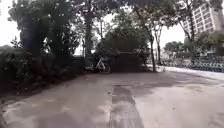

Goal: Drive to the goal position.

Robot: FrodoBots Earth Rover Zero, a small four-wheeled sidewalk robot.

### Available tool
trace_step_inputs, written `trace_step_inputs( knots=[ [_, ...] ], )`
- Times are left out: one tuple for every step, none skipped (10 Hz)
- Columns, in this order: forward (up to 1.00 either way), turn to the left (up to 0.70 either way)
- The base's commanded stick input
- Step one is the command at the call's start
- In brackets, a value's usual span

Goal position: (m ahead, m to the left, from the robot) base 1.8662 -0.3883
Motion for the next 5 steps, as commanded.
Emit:
trace_step_inputs(
  knots=[
    [0.7, 0.0],
    [0.7, 0.0],
    [0.7, 0.0],
    [0.7, 0.0],
    [0.7, 0.0]
  ],
)
